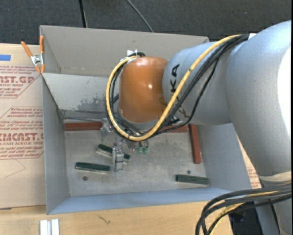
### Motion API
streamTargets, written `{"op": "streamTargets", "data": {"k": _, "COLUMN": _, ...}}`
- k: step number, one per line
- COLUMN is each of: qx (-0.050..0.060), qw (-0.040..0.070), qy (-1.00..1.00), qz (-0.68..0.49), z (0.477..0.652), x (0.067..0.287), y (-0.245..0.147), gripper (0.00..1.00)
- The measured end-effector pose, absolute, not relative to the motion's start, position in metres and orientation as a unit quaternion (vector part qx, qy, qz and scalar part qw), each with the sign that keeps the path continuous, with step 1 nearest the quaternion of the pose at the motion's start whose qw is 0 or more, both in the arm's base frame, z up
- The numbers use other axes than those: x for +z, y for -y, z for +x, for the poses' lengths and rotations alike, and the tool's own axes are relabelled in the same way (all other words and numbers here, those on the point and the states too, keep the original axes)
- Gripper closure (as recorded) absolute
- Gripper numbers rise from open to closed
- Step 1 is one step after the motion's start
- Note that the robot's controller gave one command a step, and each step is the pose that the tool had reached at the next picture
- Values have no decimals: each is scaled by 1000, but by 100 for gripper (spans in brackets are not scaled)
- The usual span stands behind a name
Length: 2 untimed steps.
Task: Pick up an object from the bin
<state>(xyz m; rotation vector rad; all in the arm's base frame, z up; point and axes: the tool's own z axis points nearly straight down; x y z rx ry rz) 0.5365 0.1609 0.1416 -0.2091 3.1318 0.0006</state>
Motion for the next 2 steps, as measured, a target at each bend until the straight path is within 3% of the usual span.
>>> {"op": "streamTargets", "data": {"k": 1, "qx": 1, "qw": 3, "qy": -990, "qz": -138, "z": 534, "x": 80, "y": -165, "gripper": 0}}
{"op": "streamTargets", "data": {"k": 2, "qx": 3, "qw": 6, "qy": -996, "qz": -93, "z": 533, "x": 72, "y": -154, "gripper": 100}}
